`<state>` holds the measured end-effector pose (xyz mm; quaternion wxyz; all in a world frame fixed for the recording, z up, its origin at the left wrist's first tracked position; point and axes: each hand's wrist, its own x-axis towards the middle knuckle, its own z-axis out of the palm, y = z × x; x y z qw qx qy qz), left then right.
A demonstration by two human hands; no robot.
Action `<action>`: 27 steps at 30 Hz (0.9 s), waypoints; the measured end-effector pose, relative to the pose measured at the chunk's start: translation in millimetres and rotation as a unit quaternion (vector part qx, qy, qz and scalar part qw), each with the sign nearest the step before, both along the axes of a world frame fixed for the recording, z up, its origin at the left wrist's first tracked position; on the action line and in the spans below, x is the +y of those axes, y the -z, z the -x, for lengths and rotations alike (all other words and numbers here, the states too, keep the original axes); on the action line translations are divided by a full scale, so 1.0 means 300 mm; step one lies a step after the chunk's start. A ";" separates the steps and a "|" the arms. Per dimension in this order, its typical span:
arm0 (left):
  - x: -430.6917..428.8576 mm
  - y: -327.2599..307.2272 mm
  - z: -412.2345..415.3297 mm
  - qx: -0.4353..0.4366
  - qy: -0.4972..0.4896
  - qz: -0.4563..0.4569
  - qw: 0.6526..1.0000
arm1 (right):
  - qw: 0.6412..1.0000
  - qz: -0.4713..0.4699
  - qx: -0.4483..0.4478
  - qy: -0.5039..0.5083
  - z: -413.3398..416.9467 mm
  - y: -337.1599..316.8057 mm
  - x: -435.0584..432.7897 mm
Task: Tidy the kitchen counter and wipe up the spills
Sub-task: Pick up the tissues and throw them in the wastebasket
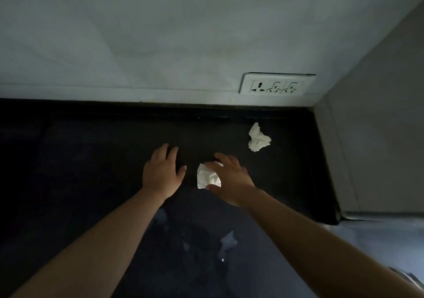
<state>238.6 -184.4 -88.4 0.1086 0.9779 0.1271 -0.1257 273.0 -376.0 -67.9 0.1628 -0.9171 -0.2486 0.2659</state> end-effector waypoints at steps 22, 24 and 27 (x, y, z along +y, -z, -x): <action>-0.092 0.087 -0.054 -0.043 0.136 0.000 0.990 | 0.976 -0.015 -0.088 0.199 -0.213 0.094 -0.206; -0.092 0.085 -0.055 -0.045 0.135 -0.002 0.990 | 0.976 -0.015 -0.092 0.196 -0.206 0.093 -0.209; -0.093 0.087 -0.055 -0.041 0.134 0.002 0.990 | 0.977 -0.018 -0.089 0.192 -0.198 0.080 -0.211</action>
